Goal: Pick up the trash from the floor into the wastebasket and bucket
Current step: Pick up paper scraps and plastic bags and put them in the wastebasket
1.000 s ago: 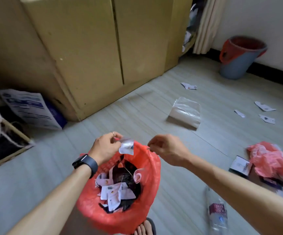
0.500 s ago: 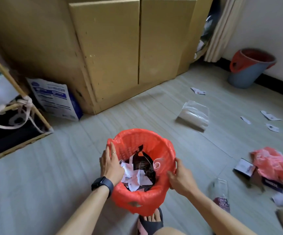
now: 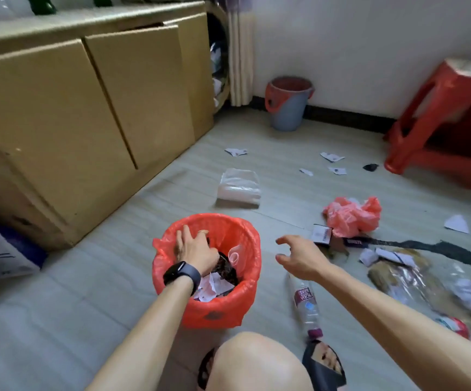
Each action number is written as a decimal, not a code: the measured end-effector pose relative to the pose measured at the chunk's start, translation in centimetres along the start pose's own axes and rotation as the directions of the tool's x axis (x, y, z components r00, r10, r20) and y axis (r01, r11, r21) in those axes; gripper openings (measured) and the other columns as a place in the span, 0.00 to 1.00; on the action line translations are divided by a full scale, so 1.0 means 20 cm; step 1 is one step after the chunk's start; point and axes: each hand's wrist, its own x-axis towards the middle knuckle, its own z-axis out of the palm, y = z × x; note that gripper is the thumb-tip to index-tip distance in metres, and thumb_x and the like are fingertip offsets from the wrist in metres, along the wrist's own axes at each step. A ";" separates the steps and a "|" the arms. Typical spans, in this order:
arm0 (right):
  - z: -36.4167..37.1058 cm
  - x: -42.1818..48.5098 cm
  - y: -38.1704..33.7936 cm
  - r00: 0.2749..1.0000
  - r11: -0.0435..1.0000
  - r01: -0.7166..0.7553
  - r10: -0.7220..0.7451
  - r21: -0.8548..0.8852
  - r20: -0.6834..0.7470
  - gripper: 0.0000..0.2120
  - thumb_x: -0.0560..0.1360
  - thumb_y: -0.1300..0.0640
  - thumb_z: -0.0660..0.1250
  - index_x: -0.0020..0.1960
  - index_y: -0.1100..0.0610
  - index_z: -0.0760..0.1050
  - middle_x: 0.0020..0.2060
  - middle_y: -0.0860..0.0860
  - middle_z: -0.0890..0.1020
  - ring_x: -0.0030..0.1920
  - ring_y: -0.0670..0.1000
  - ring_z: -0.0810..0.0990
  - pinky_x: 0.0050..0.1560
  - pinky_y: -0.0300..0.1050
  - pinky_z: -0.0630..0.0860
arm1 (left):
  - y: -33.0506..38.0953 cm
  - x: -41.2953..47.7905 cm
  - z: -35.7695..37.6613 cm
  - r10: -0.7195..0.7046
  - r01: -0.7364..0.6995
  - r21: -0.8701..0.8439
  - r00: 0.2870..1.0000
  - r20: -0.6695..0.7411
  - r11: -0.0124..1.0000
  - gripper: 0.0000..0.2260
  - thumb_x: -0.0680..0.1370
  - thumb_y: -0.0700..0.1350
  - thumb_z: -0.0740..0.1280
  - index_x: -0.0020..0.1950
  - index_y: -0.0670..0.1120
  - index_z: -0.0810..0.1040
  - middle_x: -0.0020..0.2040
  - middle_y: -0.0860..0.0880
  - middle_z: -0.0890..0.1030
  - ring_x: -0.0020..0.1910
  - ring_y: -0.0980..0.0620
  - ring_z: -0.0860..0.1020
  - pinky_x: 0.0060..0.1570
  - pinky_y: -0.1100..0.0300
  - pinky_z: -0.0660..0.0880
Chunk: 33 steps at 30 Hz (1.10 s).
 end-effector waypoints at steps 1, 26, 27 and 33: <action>-0.07 -0.03 0.02 0.999 0.999 0.038 -0.038 -0.030 -0.020 0.22 0.76 0.52 0.66 0.70 0.53 0.73 0.70 0.53 0.74 0.69 0.53 0.72 0.68 0.44 0.67 | 0.10 -0.01 -0.02 0.079 -0.080 0.013 0.997 0.026 0.997 0.27 0.74 0.44 0.64 0.74 0.51 0.69 0.80 0.39 0.51 0.79 0.41 0.48 0.77 0.49 0.50; -0.44 -0.70 1.76 0.839 0.825 -0.373 0.496 0.426 -0.226 0.23 0.76 0.50 0.68 0.69 0.54 0.72 0.65 0.52 0.78 0.65 0.52 0.76 0.66 0.47 0.71 | 1.50 -0.21 1.11 0.356 -0.633 0.314 0.703 0.615 0.707 0.24 0.75 0.46 0.62 0.72 0.49 0.69 0.71 0.45 0.69 0.68 0.43 0.71 0.66 0.51 0.71; -0.37 -0.66 1.81 0.839 0.817 -0.389 0.505 0.427 -0.201 0.23 0.76 0.50 0.69 0.69 0.54 0.72 0.65 0.53 0.78 0.65 0.52 0.76 0.66 0.46 0.70 | 1.46 -0.18 1.22 0.314 -0.620 0.314 0.692 0.650 0.719 0.25 0.76 0.47 0.62 0.74 0.50 0.68 0.73 0.46 0.68 0.68 0.44 0.71 0.67 0.51 0.70; -0.11 -0.37 2.00 0.838 0.829 -0.478 0.529 0.291 -0.130 0.27 0.76 0.44 0.68 0.71 0.53 0.68 0.69 0.54 0.72 0.70 0.56 0.69 0.69 0.47 0.63 | 1.36 -0.01 1.64 0.232 -0.568 0.324 0.696 0.679 0.757 0.27 0.78 0.47 0.63 0.77 0.50 0.63 0.79 0.42 0.56 0.75 0.41 0.62 0.71 0.52 0.65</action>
